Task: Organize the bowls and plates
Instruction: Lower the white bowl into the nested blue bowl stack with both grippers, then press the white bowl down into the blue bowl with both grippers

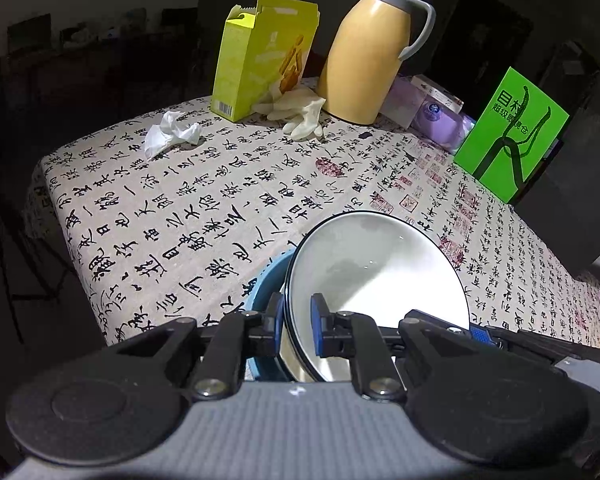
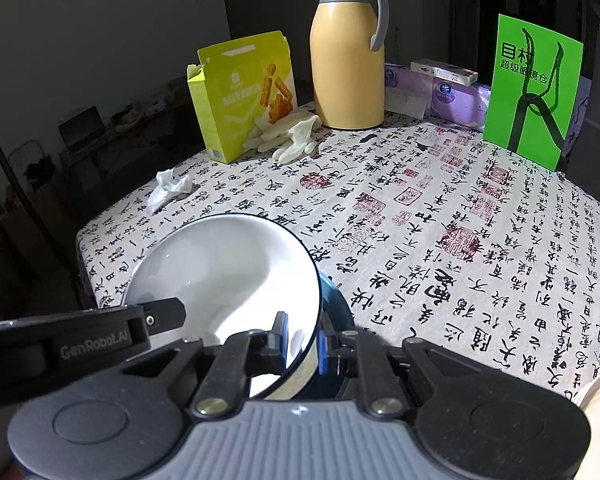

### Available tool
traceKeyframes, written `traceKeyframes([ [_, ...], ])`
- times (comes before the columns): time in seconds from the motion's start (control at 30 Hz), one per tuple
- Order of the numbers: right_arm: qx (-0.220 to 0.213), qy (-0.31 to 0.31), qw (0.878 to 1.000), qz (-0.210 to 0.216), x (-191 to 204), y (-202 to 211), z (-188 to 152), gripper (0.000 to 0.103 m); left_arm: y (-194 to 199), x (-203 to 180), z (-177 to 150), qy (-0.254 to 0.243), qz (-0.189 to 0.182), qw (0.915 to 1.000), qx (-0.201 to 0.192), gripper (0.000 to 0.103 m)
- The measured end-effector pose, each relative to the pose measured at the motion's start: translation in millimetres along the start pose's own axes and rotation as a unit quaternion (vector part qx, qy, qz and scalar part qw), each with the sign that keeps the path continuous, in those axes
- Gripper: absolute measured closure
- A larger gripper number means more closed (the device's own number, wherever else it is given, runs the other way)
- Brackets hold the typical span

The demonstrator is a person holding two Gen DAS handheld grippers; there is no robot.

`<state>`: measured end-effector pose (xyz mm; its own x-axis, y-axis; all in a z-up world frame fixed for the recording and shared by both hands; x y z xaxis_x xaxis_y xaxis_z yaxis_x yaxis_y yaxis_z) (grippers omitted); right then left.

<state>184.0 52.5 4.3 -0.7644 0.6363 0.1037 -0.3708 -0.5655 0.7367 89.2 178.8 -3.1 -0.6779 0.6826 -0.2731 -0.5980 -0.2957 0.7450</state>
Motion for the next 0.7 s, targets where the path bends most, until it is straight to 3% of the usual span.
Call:
traceKeyframes([
  [0.7, -0.013, 0.040, 0.999, -0.035, 14, -4, -7, 0.089, -6, 1, -2, -0.019, 0.001, 0.9998, -0.004, 0.089],
])
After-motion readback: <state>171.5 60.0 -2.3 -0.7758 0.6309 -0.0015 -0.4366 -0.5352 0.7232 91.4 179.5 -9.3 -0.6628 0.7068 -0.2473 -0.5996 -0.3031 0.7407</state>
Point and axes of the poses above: each gripper's, at about its wrist camera, not at the fingertips, and y roughly against the way its jaws point, x to its left, z to its top, the point moved 3 cm from there along -y, roughly the way its jaws point, and after that the axes turned 1 degree about y, right-handed, at the moved point
